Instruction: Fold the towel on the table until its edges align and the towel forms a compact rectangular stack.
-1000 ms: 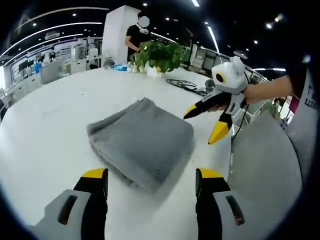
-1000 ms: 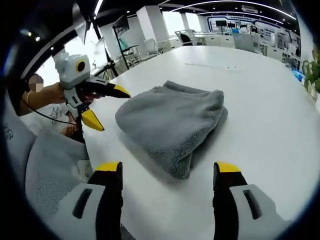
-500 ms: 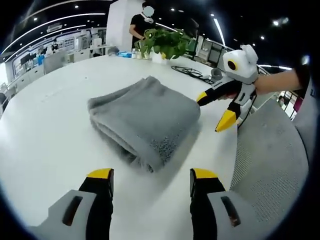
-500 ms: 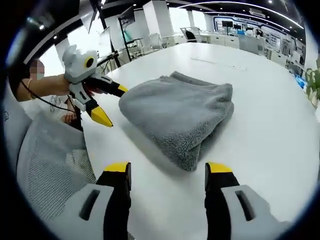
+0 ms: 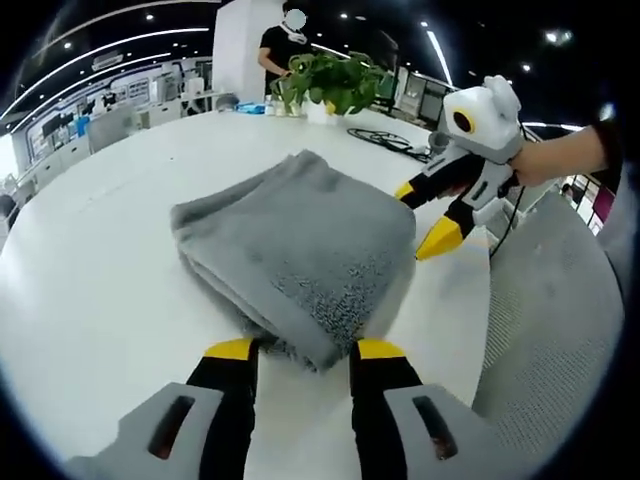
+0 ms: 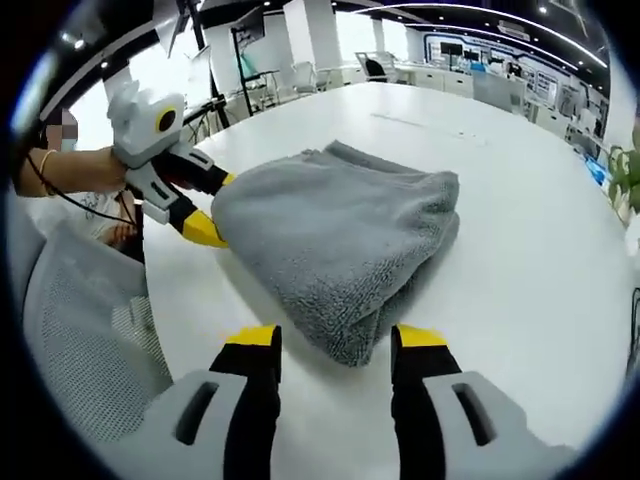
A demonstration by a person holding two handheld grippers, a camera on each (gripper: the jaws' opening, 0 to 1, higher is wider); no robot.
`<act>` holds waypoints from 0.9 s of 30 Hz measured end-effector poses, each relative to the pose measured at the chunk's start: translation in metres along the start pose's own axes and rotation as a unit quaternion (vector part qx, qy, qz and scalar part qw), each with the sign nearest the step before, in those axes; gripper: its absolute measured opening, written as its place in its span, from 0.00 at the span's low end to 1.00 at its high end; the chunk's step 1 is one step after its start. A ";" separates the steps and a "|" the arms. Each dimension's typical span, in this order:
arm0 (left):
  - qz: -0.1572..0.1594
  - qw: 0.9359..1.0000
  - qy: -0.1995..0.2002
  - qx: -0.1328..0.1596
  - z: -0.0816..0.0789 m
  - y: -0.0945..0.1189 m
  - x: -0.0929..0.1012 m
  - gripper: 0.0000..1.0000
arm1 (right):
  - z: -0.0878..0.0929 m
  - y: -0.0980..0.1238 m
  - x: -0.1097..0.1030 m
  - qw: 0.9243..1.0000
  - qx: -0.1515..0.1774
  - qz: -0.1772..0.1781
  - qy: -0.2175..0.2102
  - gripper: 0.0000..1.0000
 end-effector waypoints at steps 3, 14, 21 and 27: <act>-0.001 1.000 -0.002 -0.005 0.000 -0.003 -0.006 0.34 | -0.003 -0.002 0.006 1.000 0.004 0.004 0.000 0.38; -0.005 1.000 0.006 -0.013 -0.018 -0.013 -0.025 0.28 | -0.017 -0.022 0.033 1.000 0.006 0.009 -0.029 0.38; -0.016 1.000 0.004 -0.007 -0.039 -0.025 -0.047 0.27 | -0.032 -0.035 0.054 0.999 0.014 0.018 -0.030 0.35; -0.025 1.000 0.006 -0.007 -0.054 -0.032 -0.060 0.27 | -0.042 -0.045 0.069 0.999 0.011 0.035 -0.032 0.38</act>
Point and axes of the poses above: the point that each gripper's makers call its tool centre point, and the gripper's own axes: y roughly backward along the fingers, x roughly to its right, z roughly out of its underside, the point moved 6 cm from there along y, roughly backward along the fingers, and after that the axes turned 10 degrees about y, right-handed, at the moved point
